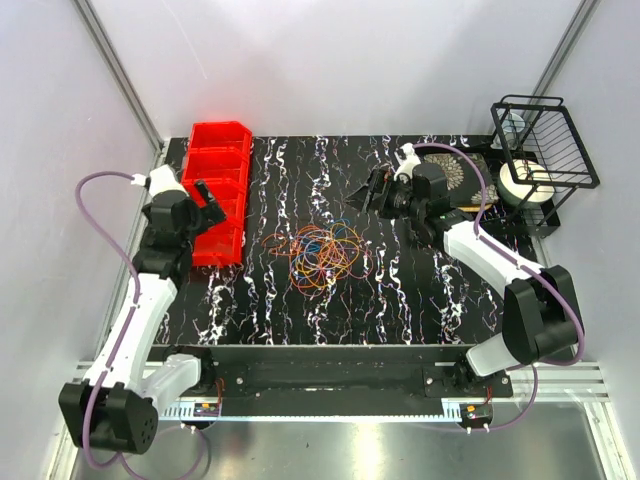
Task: Untangle the cables
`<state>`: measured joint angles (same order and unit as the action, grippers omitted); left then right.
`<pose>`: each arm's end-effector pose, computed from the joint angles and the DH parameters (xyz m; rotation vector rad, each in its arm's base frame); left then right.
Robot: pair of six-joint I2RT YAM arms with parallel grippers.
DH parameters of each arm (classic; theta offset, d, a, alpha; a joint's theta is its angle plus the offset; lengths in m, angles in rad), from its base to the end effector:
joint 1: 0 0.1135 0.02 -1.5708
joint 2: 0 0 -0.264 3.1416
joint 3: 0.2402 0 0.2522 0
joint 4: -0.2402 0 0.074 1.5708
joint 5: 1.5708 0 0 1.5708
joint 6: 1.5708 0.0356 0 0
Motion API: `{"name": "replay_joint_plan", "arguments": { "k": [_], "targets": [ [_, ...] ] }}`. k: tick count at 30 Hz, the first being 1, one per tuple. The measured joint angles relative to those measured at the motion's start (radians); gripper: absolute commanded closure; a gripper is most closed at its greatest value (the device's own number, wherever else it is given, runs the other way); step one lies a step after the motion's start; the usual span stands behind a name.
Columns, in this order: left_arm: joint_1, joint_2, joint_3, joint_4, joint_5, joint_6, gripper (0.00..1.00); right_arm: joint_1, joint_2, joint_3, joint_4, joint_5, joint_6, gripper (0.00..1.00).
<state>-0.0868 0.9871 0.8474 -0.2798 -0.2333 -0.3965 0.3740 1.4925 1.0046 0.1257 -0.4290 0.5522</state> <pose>0.2245 -0.0113 0.3148 -0.4526 1.9267 -0.0819 0.3142 0.1392 0.2772 -0.1227 2.0358 1.0151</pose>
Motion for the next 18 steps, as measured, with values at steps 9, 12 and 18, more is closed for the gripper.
{"name": "replay_joint_plan", "arguments": {
  "k": [9, 12, 18],
  "targets": [
    [0.019, -0.039, 0.049, -0.191, -0.091, -0.100, 0.05, 0.000, -0.005, -0.001, -0.021, 0.000, -0.005, 0.00],
    [-0.003, -0.012, 0.049, -0.212, -0.072, -0.106, 0.01, 0.000, -0.005, -0.001, -0.035, 0.007, -0.008, 0.00],
    [-0.212, 0.153, 0.145, -0.259, -0.087, -0.116, 0.02, 0.000, -0.005, 0.001, -0.090, 0.053, -0.013, 0.00]
  ]
}}
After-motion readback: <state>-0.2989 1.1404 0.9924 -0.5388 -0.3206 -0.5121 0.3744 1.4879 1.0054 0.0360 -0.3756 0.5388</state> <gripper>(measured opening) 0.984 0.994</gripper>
